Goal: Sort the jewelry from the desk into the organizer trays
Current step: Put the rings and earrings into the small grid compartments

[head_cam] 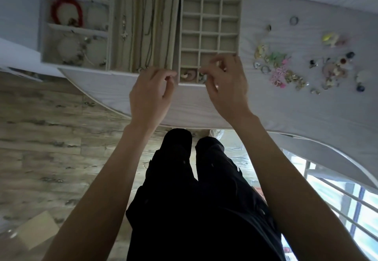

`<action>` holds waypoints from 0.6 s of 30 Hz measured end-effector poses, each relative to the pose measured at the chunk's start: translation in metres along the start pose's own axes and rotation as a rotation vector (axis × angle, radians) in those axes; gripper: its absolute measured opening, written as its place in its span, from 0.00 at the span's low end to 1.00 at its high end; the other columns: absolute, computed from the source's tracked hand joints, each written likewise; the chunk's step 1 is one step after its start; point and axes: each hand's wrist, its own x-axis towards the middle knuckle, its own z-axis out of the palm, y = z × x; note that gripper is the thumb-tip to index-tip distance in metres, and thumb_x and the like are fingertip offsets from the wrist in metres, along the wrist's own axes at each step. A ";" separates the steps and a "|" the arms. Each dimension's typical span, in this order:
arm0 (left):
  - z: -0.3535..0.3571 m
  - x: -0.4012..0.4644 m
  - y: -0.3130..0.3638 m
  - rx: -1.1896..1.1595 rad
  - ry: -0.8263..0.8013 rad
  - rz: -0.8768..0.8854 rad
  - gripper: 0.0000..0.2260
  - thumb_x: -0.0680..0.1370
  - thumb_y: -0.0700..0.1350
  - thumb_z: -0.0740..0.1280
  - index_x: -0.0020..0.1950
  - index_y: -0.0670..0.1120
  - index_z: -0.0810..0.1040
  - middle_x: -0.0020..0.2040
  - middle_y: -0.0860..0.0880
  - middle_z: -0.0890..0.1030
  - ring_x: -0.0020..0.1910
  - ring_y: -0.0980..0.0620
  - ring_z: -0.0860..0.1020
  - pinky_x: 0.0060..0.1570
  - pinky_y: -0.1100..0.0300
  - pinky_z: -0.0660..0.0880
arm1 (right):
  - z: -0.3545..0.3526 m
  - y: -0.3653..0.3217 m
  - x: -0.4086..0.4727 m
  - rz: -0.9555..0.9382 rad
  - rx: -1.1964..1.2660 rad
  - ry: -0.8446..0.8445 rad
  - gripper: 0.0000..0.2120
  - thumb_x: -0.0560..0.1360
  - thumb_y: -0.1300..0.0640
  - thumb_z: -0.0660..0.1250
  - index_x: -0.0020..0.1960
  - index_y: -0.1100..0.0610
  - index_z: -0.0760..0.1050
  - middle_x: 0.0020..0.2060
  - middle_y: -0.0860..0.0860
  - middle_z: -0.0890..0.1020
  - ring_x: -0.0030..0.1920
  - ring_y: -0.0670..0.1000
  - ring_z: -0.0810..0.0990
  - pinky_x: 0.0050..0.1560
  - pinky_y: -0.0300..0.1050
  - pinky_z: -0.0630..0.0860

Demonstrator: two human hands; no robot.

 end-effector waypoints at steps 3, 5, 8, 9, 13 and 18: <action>0.004 0.002 0.005 0.035 -0.011 0.005 0.07 0.77 0.45 0.64 0.51 0.48 0.81 0.47 0.50 0.79 0.46 0.53 0.75 0.38 0.63 0.67 | 0.009 -0.004 -0.003 -0.094 -0.120 -0.108 0.11 0.71 0.63 0.63 0.47 0.56 0.82 0.52 0.57 0.78 0.53 0.57 0.72 0.50 0.48 0.72; 0.005 0.007 0.010 0.053 -0.015 0.019 0.07 0.76 0.46 0.65 0.50 0.47 0.81 0.47 0.48 0.79 0.47 0.50 0.77 0.36 0.60 0.69 | 0.014 -0.005 -0.002 -0.093 -0.172 -0.130 0.11 0.70 0.61 0.63 0.48 0.55 0.82 0.54 0.57 0.78 0.54 0.55 0.68 0.51 0.49 0.71; 0.006 0.022 0.016 0.129 -0.081 0.046 0.08 0.75 0.50 0.68 0.49 0.47 0.80 0.48 0.47 0.77 0.47 0.49 0.76 0.36 0.59 0.67 | 0.016 -0.004 0.000 -0.086 -0.197 -0.136 0.13 0.72 0.58 0.60 0.48 0.54 0.82 0.53 0.56 0.78 0.54 0.55 0.69 0.51 0.49 0.70; 0.006 0.027 0.018 0.169 -0.113 0.050 0.09 0.75 0.51 0.68 0.49 0.47 0.80 0.48 0.47 0.76 0.48 0.49 0.76 0.37 0.59 0.67 | 0.016 -0.002 0.001 -0.090 -0.206 -0.137 0.13 0.72 0.57 0.59 0.48 0.54 0.82 0.53 0.56 0.78 0.53 0.56 0.71 0.51 0.49 0.71; 0.004 0.044 0.024 0.289 -0.212 0.059 0.10 0.78 0.51 0.65 0.52 0.49 0.81 0.51 0.48 0.75 0.52 0.48 0.75 0.40 0.58 0.66 | 0.014 0.000 0.000 -0.127 -0.261 -0.160 0.13 0.71 0.58 0.60 0.49 0.53 0.83 0.53 0.55 0.78 0.52 0.57 0.73 0.51 0.48 0.69; -0.002 0.054 0.016 0.309 -0.302 0.209 0.11 0.79 0.48 0.64 0.55 0.45 0.81 0.50 0.45 0.76 0.52 0.45 0.75 0.41 0.57 0.65 | 0.011 0.003 0.003 -0.158 -0.273 -0.173 0.12 0.72 0.57 0.61 0.47 0.53 0.82 0.52 0.56 0.79 0.51 0.59 0.76 0.49 0.50 0.72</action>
